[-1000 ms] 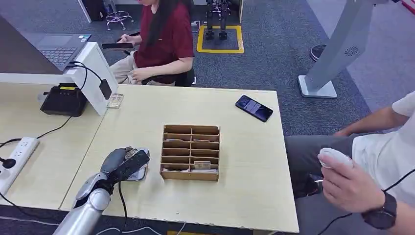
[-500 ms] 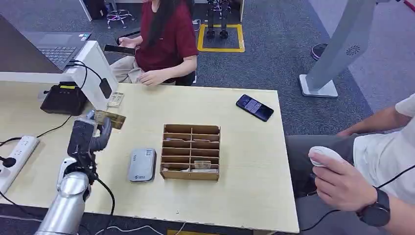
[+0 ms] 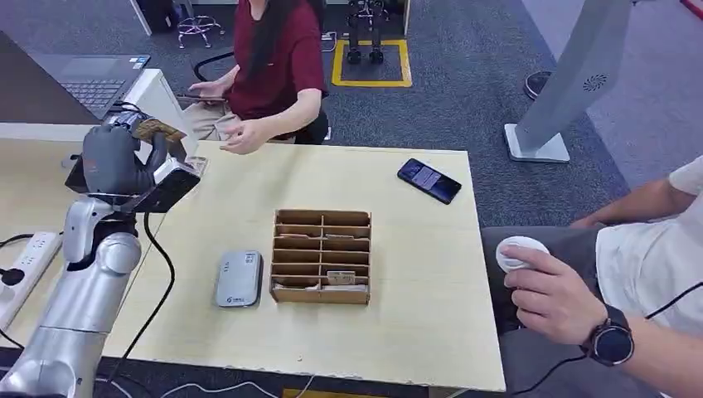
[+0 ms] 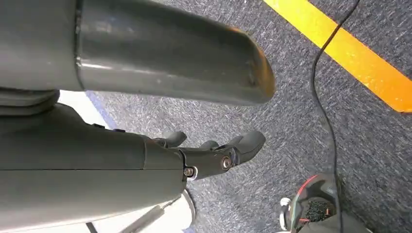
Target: Pass the card to the sensor for recognition and then transmit it.
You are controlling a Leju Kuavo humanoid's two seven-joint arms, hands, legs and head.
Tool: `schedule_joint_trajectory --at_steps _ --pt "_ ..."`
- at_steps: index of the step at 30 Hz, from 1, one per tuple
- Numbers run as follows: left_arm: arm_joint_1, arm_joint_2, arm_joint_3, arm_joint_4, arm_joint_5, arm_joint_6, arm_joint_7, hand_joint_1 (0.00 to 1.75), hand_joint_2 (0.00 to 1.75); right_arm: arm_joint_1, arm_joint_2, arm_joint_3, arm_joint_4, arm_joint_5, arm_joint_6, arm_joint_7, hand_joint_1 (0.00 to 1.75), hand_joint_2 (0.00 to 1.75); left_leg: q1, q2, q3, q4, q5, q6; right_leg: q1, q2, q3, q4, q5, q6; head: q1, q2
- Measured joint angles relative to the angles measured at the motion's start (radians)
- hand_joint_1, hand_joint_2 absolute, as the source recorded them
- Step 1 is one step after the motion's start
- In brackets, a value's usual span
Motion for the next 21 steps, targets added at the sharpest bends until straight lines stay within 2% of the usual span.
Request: schedule_joint_trajectory --at_steps 3,8,10,14,17,18,21 --pt "-0.006 0.006 -0.004 0.013 -0.041 0.030 0.018 1.75 1.75 0.000 0.000 0.000 0.000 0.000 0.000 0.000 0.00 0.00 0.000 0.000 0.000 0.000 0.000 0.000 0.000 0.000 0.000 0.000 0.000 0.000 0.000 0.000" --pt "-0.051 0.043 -0.038 0.078 -0.289 0.162 0.059 1.75 1.75 -0.001 0.000 0.002 0.000 0.010 0.002 -0.001 0.00 0.00 0.000 0.000 0.000 0.000 0.001 0.000 0.000 0.000 0.000 0.000 0.000 0.000 0.000 0.000" --pt "-0.074 0.056 -0.052 0.109 -0.338 0.193 0.062 1.75 1.75 -0.001 0.000 0.002 -0.001 0.011 0.003 -0.004 0.00 0.00 0.000 0.000 0.000 0.000 0.001 0.000 0.000 0.000 0.000 0.000 0.000 0.000 0.000 0.000" --pt "-0.117 0.066 -0.068 0.173 -0.344 0.208 0.075 1.75 1.75 0.000 0.000 0.002 -0.001 0.008 0.006 -0.010 0.00 0.00 0.000 0.000 0.000 0.000 0.001 0.000 0.000 0.000 0.000 0.000 0.000 0.000 0.000 0.000" --pt "-0.128 0.064 -0.074 0.200 -0.304 0.207 0.064 1.75 1.75 0.003 0.000 0.002 -0.001 0.007 0.007 -0.010 0.00 0.00 0.000 0.000 0.000 0.000 0.001 0.000 0.000 0.000 -0.001 0.000 0.000 0.000 0.000 0.000" --pt "-0.131 0.064 -0.077 0.209 -0.281 0.203 0.055 0.00 1.75 0.005 0.000 0.002 -0.001 0.006 0.006 -0.010 0.00 0.00 0.000 0.000 0.000 0.000 0.001 0.000 0.000 0.000 -0.001 0.000 0.000 0.000 0.000 0.000" --pt "-0.141 0.059 -0.089 0.230 -0.226 0.180 0.039 0.00 1.75 0.006 0.000 0.002 -0.001 0.005 0.005 -0.011 0.00 0.00 0.000 0.000 -0.001 0.000 0.001 0.000 0.000 0.000 -0.001 0.000 0.000 0.000 0.000 0.000"
